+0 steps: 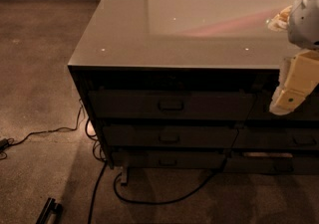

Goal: Open top drawer

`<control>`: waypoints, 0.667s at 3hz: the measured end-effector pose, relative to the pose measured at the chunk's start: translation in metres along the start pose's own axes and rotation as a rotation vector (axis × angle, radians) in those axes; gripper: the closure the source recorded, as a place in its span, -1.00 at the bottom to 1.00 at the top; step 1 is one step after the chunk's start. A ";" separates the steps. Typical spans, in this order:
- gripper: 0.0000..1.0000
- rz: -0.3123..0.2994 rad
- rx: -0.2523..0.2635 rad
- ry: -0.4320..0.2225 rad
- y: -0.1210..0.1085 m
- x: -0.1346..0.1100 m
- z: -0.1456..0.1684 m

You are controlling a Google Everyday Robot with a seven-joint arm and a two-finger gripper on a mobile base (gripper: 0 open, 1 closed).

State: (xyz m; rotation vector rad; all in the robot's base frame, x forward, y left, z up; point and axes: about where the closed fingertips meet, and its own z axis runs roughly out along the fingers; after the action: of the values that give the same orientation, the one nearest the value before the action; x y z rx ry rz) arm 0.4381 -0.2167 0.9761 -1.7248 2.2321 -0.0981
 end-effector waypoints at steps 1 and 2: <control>-1.00 0.000 0.000 0.000 0.000 0.000 0.000; -1.00 -0.009 -0.004 -0.038 0.000 -0.001 0.012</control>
Offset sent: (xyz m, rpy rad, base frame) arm 0.0105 0.0054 -0.0345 0.0890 -0.0003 0.0490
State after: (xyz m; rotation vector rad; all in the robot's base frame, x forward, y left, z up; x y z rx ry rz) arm 0.4424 -0.2139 0.9647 -1.7246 2.1996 -0.0624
